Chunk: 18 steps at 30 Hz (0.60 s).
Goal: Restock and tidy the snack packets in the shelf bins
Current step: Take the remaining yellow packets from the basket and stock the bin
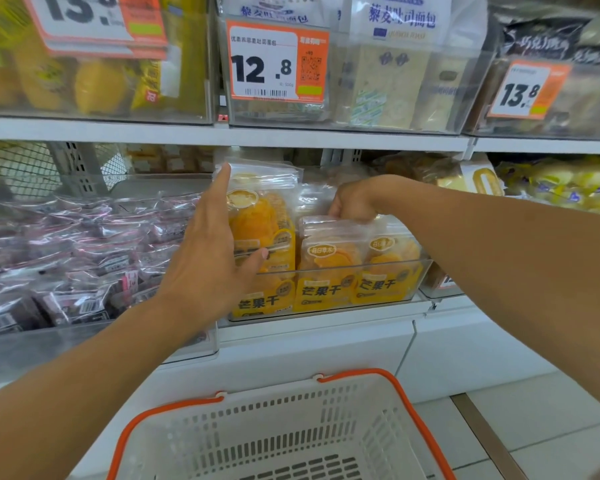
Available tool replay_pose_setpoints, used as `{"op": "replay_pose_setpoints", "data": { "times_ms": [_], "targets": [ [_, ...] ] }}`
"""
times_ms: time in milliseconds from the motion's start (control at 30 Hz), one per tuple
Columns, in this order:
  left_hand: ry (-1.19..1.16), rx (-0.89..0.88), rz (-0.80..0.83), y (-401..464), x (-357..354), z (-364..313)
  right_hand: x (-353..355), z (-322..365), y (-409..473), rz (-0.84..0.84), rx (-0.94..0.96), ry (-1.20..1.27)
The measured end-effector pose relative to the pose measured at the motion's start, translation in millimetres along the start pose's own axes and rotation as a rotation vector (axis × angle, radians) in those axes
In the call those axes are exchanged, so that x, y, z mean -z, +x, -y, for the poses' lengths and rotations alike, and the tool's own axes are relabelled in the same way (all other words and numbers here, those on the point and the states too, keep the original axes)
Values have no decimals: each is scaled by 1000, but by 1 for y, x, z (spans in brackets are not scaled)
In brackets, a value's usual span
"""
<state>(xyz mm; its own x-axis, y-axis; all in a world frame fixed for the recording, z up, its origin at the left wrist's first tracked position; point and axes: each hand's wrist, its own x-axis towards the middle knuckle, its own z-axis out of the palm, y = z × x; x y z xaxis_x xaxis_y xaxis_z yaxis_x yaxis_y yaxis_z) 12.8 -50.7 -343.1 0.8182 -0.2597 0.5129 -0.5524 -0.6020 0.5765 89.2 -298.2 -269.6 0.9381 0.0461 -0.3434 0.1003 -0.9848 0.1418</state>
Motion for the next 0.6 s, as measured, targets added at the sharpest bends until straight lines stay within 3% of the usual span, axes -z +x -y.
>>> {"op": "replay_pose_setpoints", "data": {
  "times_ms": [67, 200, 267, 333, 400, 500, 600],
  "targets": [
    [1, 2, 7, -1, 1, -1, -2, -4, -3, -7, -7, 54],
    [-7, -7, 18, -2, 2, -3, -2, -13, -21, -7, 11, 603],
    [-17, -15, 18, -2, 2, -3, -1, -19, -32, -115, 76, 714],
    [-24, -21, 17, -3, 2, -4, -4, -26, -38, -302, 104, 667],
    [-12, -31, 19, -4, 2, -4, -9, -39, -40, -430, 91, 419],
    [7, -42, 13, -4, 0, -5, -22, -61, -39, -373, 19, 237],
    [12, -18, -22, -3, -1, -6, -20, -69, -38, -353, 31, 316]
  ]
}}
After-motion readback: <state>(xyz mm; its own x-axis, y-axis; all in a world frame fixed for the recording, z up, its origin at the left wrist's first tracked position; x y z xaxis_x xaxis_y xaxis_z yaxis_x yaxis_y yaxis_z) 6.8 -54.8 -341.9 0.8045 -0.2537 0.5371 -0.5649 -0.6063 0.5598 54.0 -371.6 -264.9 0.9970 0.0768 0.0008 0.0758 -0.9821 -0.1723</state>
